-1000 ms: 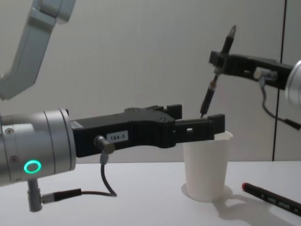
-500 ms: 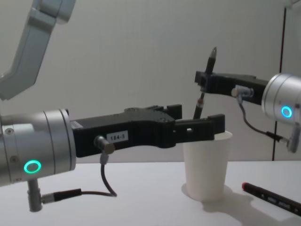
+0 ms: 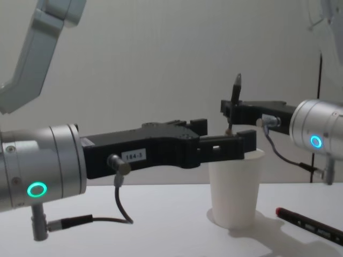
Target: Place the pen into the pen holder.
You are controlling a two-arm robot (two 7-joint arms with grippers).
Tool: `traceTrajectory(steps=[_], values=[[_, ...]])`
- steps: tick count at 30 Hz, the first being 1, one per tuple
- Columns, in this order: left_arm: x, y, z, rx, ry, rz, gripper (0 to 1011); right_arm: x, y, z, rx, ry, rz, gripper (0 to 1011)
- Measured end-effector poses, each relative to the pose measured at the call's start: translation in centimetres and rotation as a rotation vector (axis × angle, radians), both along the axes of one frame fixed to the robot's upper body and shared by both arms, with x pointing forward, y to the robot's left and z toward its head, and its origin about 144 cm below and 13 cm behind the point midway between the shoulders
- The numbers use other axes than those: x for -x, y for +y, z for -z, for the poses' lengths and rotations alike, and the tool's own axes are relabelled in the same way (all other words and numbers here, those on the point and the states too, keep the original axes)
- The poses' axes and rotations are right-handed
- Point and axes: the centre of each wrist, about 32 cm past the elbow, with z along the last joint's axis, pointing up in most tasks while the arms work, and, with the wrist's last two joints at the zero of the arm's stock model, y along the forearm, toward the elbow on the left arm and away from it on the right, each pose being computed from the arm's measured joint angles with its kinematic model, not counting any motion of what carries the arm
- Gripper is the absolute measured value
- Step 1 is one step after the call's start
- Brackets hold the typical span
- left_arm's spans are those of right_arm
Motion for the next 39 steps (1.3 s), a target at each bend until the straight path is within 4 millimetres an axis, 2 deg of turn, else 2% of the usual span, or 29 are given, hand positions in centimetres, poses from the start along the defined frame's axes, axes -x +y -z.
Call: traceTrajectory(steps=[7, 15, 16, 17, 20, 24, 28, 29, 31, 32, 33, 35, 39], values=[[0.0, 0.0, 0.0, 0.0, 0.0, 0.0, 1001, -0.12, 0.13, 0.26, 0.022, 0.01, 0.008, 147], [0.0, 0.0, 0.0, 0.0, 0.0, 0.0, 1001, -0.21, 0.24, 0.49, 0.038, 0.019, 0.014, 390], [0.0, 0.0, 0.0, 0.0, 0.0, 0.0, 1001, -0.22, 0.26, 0.51, 0.04, 0.02, 0.015, 446], [0.0, 0.0, 0.0, 0.0, 0.0, 0.0, 1001, -0.22, 0.26, 0.52, 0.041, 0.02, 0.015, 446], [0.0, 0.0, 0.0, 0.0, 0.0, 0.0, 1001, -0.24, 0.27, 0.57, 0.044, 0.022, 0.017, 532], [0.0, 0.0, 0.0, 0.0, 0.0, 0.0, 1001, -0.25, 0.29, 0.6, 0.048, 0.023, 0.018, 693], [0.0, 0.0, 0.0, 0.0, 0.0, 0.0, 1001, -0.26, 0.3, 0.63, 0.05, 0.024, 0.018, 786], [0.0, 0.0, 0.0, 0.0, 0.0, 0.0, 1001, -0.26, 0.31, 0.63, 0.05, 0.024, 0.018, 839], [0.0, 0.0, 0.0, 0.0, 0.0, 0.0, 1001, -0.26, 0.31, 0.63, 0.05, 0.024, 0.018, 863], [0.0, 0.0, 0.0, 0.0, 0.0, 0.0, 1001, -0.26, 0.3, 0.63, 0.05, 0.024, 0.018, 930], [0.0, 0.0, 0.0, 0.0, 0.0, 0.0, 1001, -0.26, 0.28, 0.63, 0.049, 0.024, 0.019, 930], [0.0, 0.0, 0.0, 0.0, 0.0, 0.0, 1001, -0.24, 0.25, 0.6, 0.046, 0.024, 0.018, 992], [0.0, 0.0, 0.0, 0.0, 0.0, 0.0, 1001, -0.07, 0.08, 0.47, 0.025, 0.02, 0.017, 1002]])
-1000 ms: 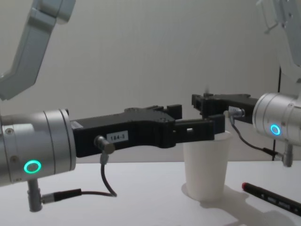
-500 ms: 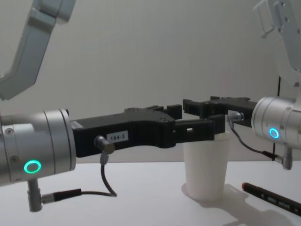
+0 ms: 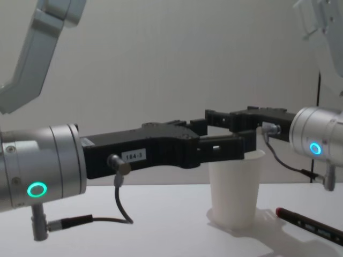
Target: Place the pen into the pen holder.
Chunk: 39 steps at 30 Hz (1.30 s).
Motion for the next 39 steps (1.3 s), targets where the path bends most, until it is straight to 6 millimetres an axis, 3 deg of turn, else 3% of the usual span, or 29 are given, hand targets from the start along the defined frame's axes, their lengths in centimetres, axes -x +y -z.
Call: traceTrajectory(steps=[18, 31, 39], values=[[0.0, 0.0, 0.0, 0.0, 0.0, 0.0, 1001, 1.8, -1.6, -1.1, -0.09, -0.035, 0.011, 1001], [0.0, -0.3, 0.3, -0.025, -0.02, -0.099, 1001, 3.3, -2.8, 0.0, -0.074, -0.037, 0.035, 1002], [-0.1, -0.7, 0.5, -0.049, -0.043, -0.195, 1001, 5.4, -4.4, 1.3, -0.048, -0.042, 0.068, 1001]])
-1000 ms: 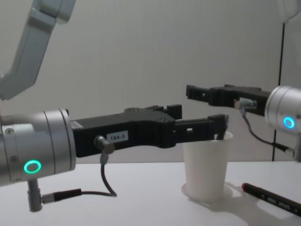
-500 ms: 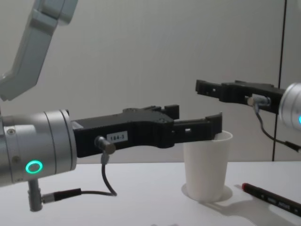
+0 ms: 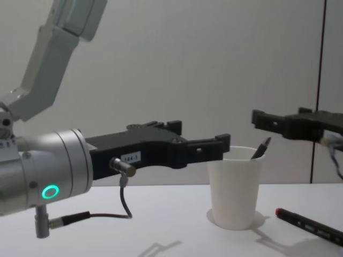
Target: Place the pen into the pen holder.
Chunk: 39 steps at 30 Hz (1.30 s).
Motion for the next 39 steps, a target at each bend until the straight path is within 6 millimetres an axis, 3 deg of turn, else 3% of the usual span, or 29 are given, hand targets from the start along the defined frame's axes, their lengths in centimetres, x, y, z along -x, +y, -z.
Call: traceTrajectory(steps=[20, 39], values=[[-0.1, -0.9, 0.7, -0.052, -0.076, -0.245, 1001, 4.3, -2.8, 1.8, 0.061, -0.008, 0.048, 1002], [-0.1, -1.6, 1.1, -0.079, -0.146, -0.419, 1001, 4.7, -3.0, 1.9, 0.067, -0.009, 0.051, 1001]])
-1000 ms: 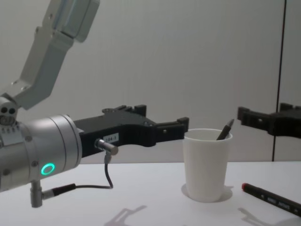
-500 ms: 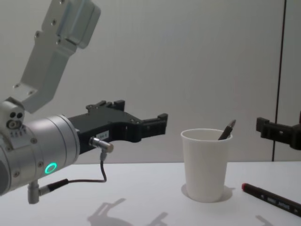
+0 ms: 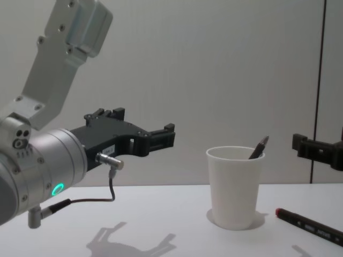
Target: Place the pen into the pen holder.
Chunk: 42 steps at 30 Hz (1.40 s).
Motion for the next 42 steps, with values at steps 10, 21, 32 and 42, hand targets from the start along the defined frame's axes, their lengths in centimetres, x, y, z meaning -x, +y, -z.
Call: traceTrajectory(steps=[10, 21, 32, 42], values=[[0.0, 0.0, 0.0, -0.001, -0.002, -0.004, 1001, 0.0, -0.4, -0.1, 0.009, 0.002, 0.004, 1001], [0.0, 0.0, 0.0, 0.0, -0.002, -0.004, 1001, 0.5, -1.5, -0.6, 0.021, 0.016, 0.028, 1001], [0.0, 0.0, 0.0, 0.0, -0.001, -0.004, 1001, 1.6, -2.9, -1.8, 0.028, 0.044, 0.07, 1001], [0.0, 0.0, 0.0, 0.0, -0.001, -0.004, 1001, 2.2, -3.5, -3.2, 0.039, 0.09, 0.115, 1001]])
